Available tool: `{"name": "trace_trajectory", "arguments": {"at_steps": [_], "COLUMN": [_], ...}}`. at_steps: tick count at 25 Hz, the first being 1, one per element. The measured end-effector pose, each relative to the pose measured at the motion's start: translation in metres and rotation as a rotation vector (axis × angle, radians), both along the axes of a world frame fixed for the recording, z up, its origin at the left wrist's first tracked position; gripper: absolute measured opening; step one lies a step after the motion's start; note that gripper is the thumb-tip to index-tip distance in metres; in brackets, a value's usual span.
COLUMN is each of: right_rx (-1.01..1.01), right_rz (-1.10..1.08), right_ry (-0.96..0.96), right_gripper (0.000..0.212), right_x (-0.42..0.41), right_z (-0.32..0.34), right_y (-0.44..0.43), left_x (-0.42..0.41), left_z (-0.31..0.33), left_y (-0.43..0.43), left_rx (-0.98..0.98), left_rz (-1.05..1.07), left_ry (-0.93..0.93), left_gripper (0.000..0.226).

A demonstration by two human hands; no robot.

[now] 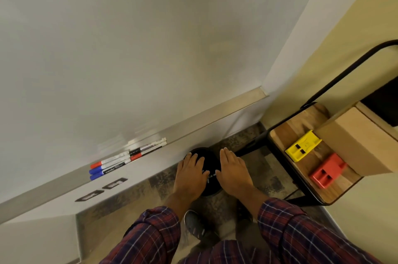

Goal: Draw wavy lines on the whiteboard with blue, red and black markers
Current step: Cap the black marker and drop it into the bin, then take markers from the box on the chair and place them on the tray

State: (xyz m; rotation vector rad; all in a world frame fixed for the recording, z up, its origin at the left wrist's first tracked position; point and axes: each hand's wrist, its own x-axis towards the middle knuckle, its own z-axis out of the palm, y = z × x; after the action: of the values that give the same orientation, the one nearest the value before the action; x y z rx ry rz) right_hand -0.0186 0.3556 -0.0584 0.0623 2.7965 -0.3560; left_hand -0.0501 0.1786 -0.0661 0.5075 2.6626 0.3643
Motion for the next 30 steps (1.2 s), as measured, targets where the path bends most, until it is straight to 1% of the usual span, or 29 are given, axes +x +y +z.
{"name": "trace_trajectory", "arguments": {"at_steps": [4,9,13,17,21,24,28,30], "right_rx": [0.025,0.084,0.110,0.136,0.178,0.174,0.190,0.202], "right_rz": [-0.053,-0.219,-0.361,-0.476,-0.598,-0.693,-0.740,-0.738], "right_ry": [0.073,0.142,0.201,0.270,0.326,0.278,0.114,0.088], "right_gripper": [0.079,0.081,0.081,0.082,0.082,0.089,0.100,0.098], "right_x": [-0.004,-0.002,0.006,0.022,0.044,0.058,0.074,0.079], "right_z": [0.018,0.046,0.073,0.094,0.108,0.112,0.114,0.114], "right_y": [0.034,0.105,0.174,0.244,0.305,0.346,0.387,0.395], "left_x": [-0.018,-0.038,-0.055,-0.061,-0.054,-0.051,-0.050,-0.051], "left_z": [0.019,0.046,0.067,0.088,0.104,0.109,0.110,0.112], "left_y": [0.035,0.106,0.184,0.275,0.351,0.389,0.425,0.437], "left_rx": [-0.004,0.025,0.078,0.138,0.167,0.172,0.184,0.210], "left_rz": [-0.104,-0.226,-0.315,-0.443,-0.560,-0.639,-0.701,-0.718], "left_ry": [0.086,0.161,0.204,0.313,0.331,0.324,0.310,0.314], "left_gripper": [0.061,0.062,0.060,0.062,0.062,0.064,0.063,0.062]}}
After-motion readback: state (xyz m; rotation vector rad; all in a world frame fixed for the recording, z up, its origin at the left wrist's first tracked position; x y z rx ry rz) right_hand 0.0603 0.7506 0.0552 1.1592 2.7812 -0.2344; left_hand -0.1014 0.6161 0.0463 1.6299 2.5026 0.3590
